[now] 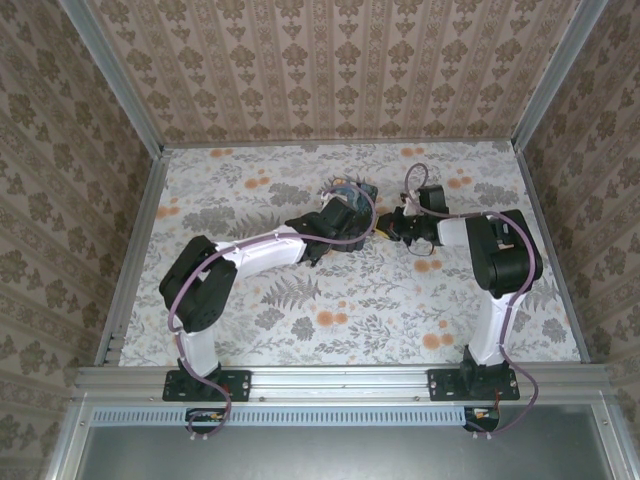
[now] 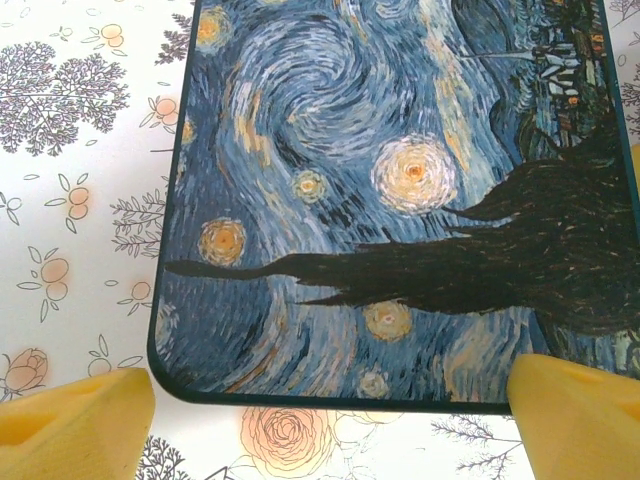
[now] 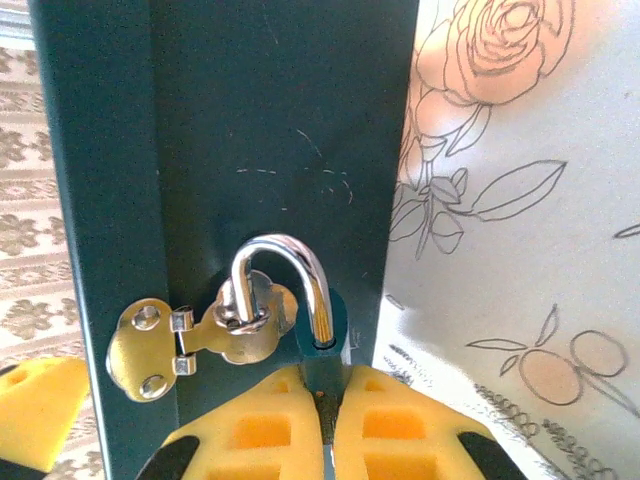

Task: Unlock the padlock with the key

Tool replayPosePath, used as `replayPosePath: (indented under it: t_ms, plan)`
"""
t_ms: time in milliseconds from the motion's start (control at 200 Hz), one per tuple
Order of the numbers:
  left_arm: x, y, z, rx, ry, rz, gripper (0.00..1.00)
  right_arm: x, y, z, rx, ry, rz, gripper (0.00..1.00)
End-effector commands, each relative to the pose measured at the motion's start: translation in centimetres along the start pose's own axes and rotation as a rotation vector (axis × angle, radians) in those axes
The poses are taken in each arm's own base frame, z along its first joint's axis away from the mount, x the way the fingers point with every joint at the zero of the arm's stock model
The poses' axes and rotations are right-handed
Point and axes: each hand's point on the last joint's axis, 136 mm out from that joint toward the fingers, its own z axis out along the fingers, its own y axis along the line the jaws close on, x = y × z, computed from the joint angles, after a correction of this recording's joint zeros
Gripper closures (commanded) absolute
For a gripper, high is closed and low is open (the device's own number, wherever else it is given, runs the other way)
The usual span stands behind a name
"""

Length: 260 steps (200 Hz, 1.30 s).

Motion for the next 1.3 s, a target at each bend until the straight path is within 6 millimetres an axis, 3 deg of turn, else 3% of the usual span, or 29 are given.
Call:
replayPosePath:
  t_ms: [0, 225, 485, 900, 1295]
  plan:
    - [8.2, 3.0, 1.3, -0.094, 0.285, 0.119, 0.08, -3.1, -1.5, -2.0, 0.156, -0.096, -0.071, 1.00]
    - [8.6, 3.0, 1.4, -0.092, 0.296, 0.126, 0.09, -3.4, -2.2, -2.0, 0.218, -0.089, -0.099, 1.00]
    - [8.4, 2.9, 1.1, -0.081, 0.294, 0.107, 0.09, -4.1, -0.4, -1.4, 0.157, -0.090, -0.108, 1.00]
    - [2.2, 1.9, -2.8, 0.000, 0.177, 0.053, 0.06, -2.9, -0.4, -2.6, 0.171, -0.106, -0.135, 1.00]
    - [2.2, 2.0, -3.3, 0.001, 0.176, 0.045, 0.06, -5.5, -0.2, -2.8, 0.171, -0.197, -0.130, 1.00]
